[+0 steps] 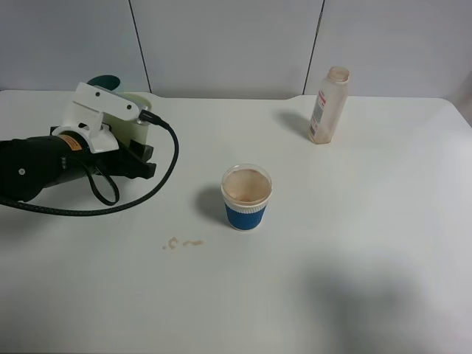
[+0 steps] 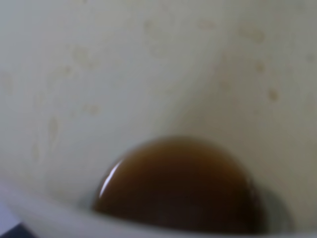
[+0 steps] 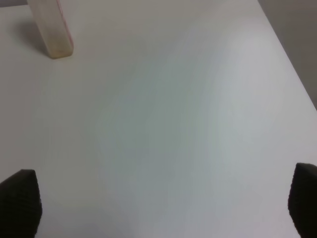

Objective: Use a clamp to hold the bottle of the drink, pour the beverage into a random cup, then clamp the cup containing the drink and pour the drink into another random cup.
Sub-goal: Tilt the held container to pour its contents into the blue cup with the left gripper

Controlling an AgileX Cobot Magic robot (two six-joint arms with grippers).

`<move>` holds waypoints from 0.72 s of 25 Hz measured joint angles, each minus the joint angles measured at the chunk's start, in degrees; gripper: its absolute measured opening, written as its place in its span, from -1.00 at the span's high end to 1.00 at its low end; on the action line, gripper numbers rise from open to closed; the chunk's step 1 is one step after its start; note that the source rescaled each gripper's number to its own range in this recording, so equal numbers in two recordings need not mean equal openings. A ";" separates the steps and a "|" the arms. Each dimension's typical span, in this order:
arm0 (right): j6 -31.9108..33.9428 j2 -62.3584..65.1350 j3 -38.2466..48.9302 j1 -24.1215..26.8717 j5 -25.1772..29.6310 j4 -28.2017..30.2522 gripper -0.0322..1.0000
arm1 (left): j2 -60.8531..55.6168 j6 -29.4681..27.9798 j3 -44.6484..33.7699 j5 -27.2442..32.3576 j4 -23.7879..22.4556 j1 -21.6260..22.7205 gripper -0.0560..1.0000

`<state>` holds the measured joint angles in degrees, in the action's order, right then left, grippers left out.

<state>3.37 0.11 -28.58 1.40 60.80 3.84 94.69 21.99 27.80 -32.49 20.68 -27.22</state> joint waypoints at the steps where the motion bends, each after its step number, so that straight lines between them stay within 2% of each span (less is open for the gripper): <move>1: 0.00 0.00 0.00 0.00 0.00 0.00 -1.00 | 0.00 1.32 0.00 0.00 0.81 -0.84 0.84; 7: 0.00 0.00 0.00 0.00 0.00 0.00 -1.00 | 0.00 3.19 0.00 0.00 1.72 -3.87 0.84; 18: 0.00 0.00 0.00 0.00 0.00 0.00 -1.00 | 0.00 7.53 0.75 1.38 1.82 -4.91 0.84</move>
<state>3.37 0.11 -28.58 1.40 60.80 3.84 94.69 29.52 28.56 -31.10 22.50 -32.13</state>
